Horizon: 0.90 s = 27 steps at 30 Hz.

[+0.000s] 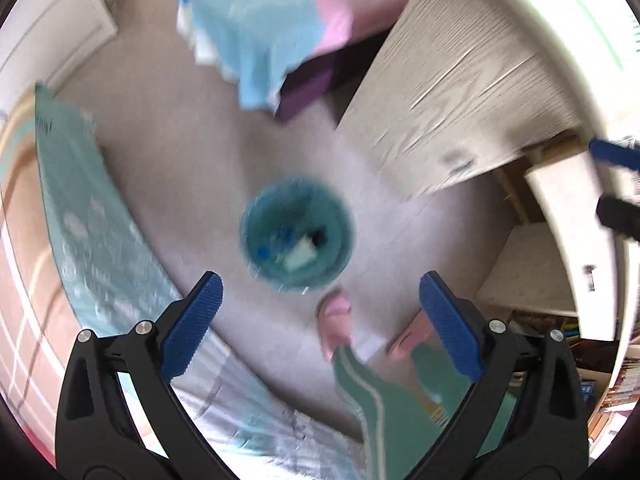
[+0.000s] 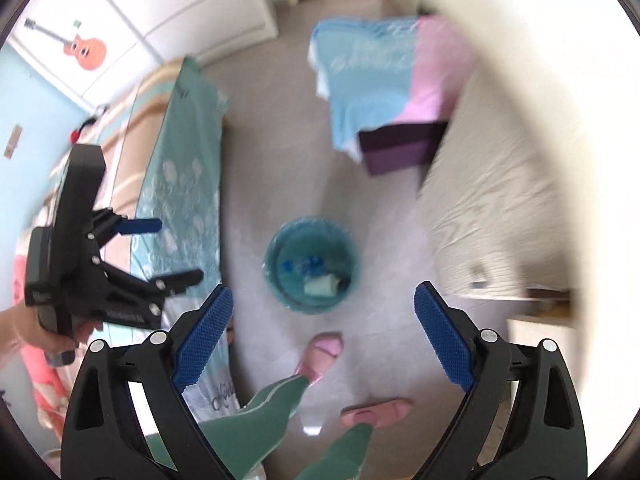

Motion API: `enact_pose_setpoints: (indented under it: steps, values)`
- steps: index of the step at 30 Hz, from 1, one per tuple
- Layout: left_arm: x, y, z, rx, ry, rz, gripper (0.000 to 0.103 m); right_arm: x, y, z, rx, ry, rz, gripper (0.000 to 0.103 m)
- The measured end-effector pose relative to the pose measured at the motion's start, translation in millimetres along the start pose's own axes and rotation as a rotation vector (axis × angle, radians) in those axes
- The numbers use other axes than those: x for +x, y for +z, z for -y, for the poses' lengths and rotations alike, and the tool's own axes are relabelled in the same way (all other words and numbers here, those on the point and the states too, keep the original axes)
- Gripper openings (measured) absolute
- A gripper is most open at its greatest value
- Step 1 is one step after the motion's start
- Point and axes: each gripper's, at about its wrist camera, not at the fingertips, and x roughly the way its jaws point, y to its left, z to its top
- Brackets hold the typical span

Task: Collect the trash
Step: 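Return both tools to the table toward the green tin and white marker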

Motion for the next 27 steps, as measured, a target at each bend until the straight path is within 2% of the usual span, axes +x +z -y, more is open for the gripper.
enact_pose_setpoints:
  steps: [5,9,15,21,27]
  values:
    - [-59.0,34.7,53.5,0.100,0.025,0.111,0.096,-81.2,-20.8,27.5,0.050,-0.107,0.097,0.091]
    - [-98.6,59.5,120.4,0.235,-0.029,0.200,0.096,-141.0,-52.1,59.8,0.108,-0.204,0.163,0.092]
    - [-123.1,78.4,238.6,0.468,-0.105,0.290,0.096,-208.7,-111.7,115.4,0.249,-0.312,0.224,0.094]
    - [-130.1,69.6,362.9,0.724,-0.203,0.328,0.096,-262.0,-202.3,184.4,0.476,-0.309,0.280,0.095]
    - [-111.1,37.6,474.3,1.016,-0.200,0.324,0.096,-296.1,-299.3,239.8,0.606,-0.329,0.272,0.095]
